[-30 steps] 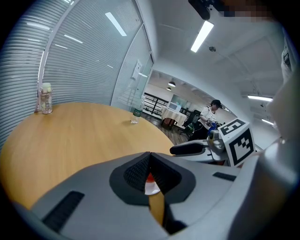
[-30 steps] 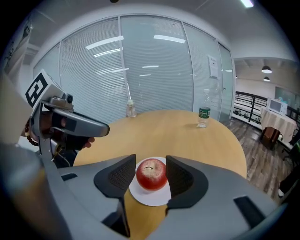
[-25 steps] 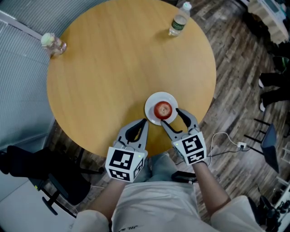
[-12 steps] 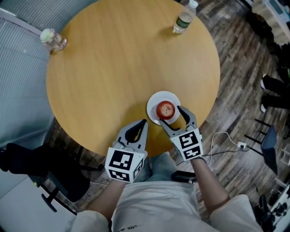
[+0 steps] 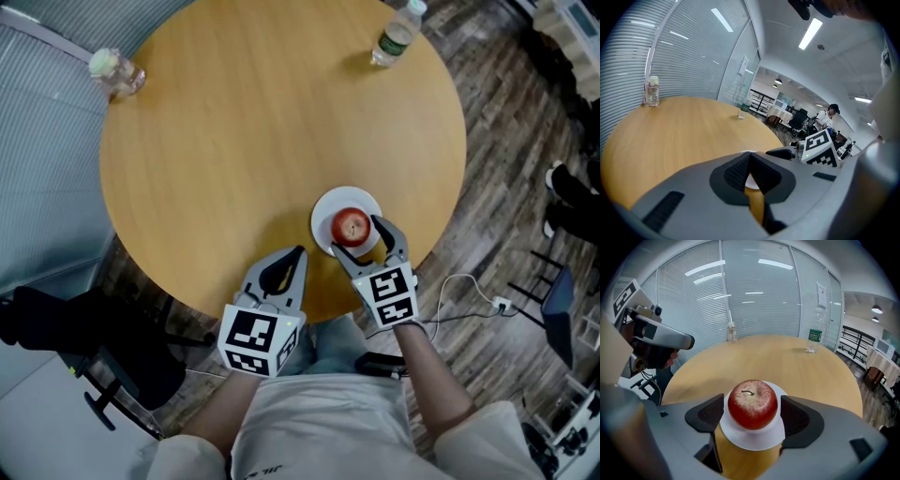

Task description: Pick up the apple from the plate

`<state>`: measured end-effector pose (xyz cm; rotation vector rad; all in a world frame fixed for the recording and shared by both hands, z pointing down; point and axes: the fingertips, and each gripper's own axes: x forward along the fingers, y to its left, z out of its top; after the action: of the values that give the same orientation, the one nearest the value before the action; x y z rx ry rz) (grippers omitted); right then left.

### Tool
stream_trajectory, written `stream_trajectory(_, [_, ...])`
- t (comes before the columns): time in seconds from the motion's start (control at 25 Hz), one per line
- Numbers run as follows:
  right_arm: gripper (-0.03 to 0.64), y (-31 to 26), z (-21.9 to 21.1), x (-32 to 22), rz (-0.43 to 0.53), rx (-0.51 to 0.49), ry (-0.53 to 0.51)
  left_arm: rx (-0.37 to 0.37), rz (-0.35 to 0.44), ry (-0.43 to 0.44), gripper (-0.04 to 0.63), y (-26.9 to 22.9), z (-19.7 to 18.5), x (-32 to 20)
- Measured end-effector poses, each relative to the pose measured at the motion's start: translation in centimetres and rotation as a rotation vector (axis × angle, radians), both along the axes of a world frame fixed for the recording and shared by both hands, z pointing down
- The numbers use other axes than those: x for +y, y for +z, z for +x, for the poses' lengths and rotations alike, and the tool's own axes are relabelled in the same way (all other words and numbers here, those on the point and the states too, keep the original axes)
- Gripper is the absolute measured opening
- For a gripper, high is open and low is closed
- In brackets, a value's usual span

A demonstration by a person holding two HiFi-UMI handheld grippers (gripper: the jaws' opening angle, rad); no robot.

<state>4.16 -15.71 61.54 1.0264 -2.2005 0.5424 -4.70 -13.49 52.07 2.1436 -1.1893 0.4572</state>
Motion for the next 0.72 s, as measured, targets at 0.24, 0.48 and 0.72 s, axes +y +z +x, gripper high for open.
stream_trajectory(0.24, [0.382, 0.6, 0.0, -0.1, -0.012, 0.008, 0.005, -0.003, -0.004, -0.011, 0.003, 0.1, -0.2, 0.1])
stream_trajectory(0.48, [0.382, 1.2, -0.1, -0.5, -0.023, 0.017, -0.005, -0.007, -0.009, -0.021, 0.003, 0.2, -0.5, 0.1])
stream_trajectory(0.72, [0.380, 1.7, -0.7, -0.2, -0.040, 0.021, -0.031, -0.011, -0.010, -0.033, 0.003, 0.2, -0.9, 0.1])
